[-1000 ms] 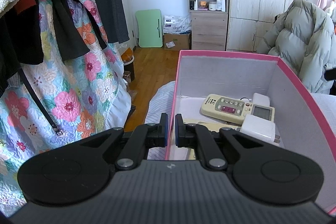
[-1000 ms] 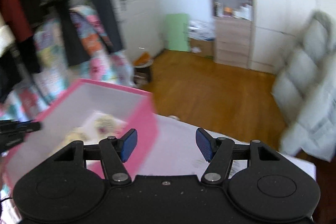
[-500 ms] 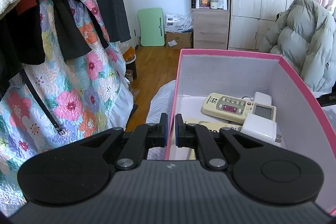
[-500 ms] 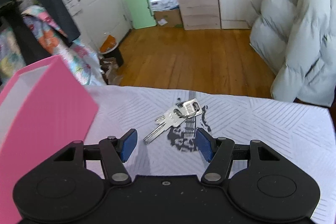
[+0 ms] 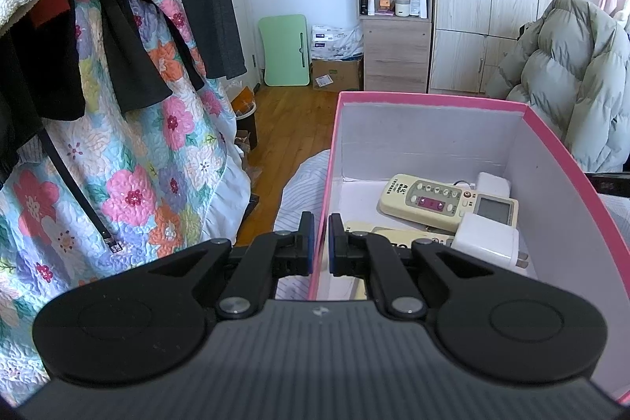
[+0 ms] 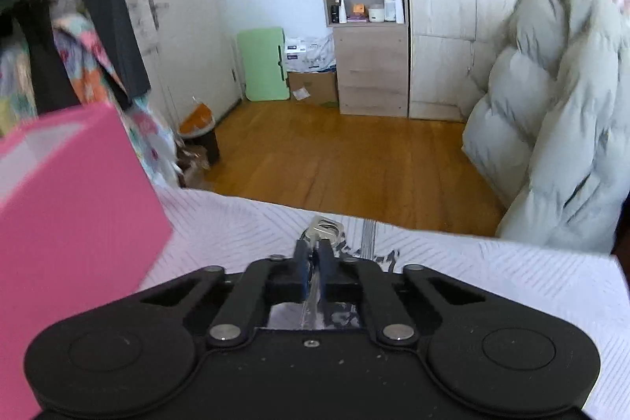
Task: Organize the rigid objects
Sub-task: 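Return the right tool to the bed and grasp the silver keys, then carry the silver keys into the pink box with the right tool and release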
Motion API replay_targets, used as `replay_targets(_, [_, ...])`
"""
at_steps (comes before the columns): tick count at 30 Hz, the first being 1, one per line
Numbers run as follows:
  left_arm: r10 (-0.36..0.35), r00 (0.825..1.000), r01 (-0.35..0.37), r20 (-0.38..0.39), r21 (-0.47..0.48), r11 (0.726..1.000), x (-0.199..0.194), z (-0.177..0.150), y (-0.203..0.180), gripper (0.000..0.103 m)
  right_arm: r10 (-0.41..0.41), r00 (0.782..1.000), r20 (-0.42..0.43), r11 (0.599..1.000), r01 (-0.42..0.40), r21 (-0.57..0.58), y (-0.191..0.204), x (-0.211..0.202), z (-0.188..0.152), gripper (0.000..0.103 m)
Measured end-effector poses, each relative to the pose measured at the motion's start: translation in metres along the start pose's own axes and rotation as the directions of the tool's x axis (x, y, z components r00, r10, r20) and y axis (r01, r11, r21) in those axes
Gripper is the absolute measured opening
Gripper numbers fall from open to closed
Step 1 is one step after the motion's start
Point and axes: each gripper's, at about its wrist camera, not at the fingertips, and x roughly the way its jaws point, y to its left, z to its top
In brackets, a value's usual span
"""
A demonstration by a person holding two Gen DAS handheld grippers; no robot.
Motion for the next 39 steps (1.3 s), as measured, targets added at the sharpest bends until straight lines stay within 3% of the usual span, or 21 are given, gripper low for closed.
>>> replay_targets(2, [0.000,1.000,0.000,0.000,0.001,1.000,0.000,0.000,0.000,0.006,0.050,0.999,0.003,0.997,-0.051,0.061,-0.006,-0.005,-0.002,0.003])
replay_targets(11, [0.000,1.000,0.000,0.000,-0.002,1.000,0.001,-0.001,-0.001,0.006,0.108,0.991,0.078,0.986,-0.116,0.116,-0.004,-0.038,-0.004,0.003])
replay_targets(15, [0.004,1.000,-0.004,-0.006,-0.011,1.000,0.000,0.000,-0.001,0.006,0.165,0.977,0.139,0.975,-0.182,0.126,0.005,-0.064,-0.002,0.003])
replay_targets(24, [0.003,1.000,-0.003,-0.005,-0.013,1.000,0.000,0.000,-0.002,0.006,0.286,0.932,0.223,0.955,-0.297,0.017,0.045,-0.118,0.017,0.004])
replay_targets(32, [0.001,1.000,-0.001,-0.007,-0.014,1.000,0.000,0.000,-0.002,0.006,0.457,0.875,0.160,0.890,-0.449,-0.083,0.097,-0.128,0.034,0.004])
replay_targets(39, [-0.005,1.000,0.005,-0.010,-0.016,1.000,0.002,0.000,-0.003,0.006,0.549,0.834,0.047,0.832,-0.541,-0.121,0.140,-0.096,0.045,0.004])
